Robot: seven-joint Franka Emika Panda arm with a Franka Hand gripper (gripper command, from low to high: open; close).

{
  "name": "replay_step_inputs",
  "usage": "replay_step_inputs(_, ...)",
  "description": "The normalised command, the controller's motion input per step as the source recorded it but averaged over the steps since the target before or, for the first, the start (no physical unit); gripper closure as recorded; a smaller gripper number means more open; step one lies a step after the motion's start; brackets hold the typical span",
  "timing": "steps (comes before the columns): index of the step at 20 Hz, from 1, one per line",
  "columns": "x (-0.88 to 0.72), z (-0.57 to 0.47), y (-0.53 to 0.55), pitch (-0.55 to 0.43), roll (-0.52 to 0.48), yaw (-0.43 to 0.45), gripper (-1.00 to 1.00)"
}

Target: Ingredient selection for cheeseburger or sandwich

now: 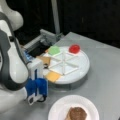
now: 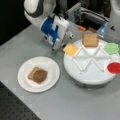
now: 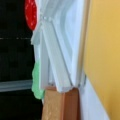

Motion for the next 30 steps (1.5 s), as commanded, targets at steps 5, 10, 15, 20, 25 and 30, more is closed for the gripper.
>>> replay_step_inputs(5,0.21,-0.19,-0.06,-0.114,0.321,0.064,-1.00)
replay_step_inputs(10,0.23,-0.21,-0.08,-0.118,0.315,0.066,-1.00)
replay_step_inputs(15,0.25,-0.20,-0.14,-0.123,0.305,0.060,-1.00)
replay_step_inputs(20,0.28,-0.20,-0.17,-0.122,0.297,0.062,-1.00)
replay_step_inputs(25,0.29,-0.20,-0.22,-0.121,0.288,0.082,-1.00)
replay_step_inputs(30,0.28,-0.22,-0.28,-0.112,0.273,0.101,-1.00)
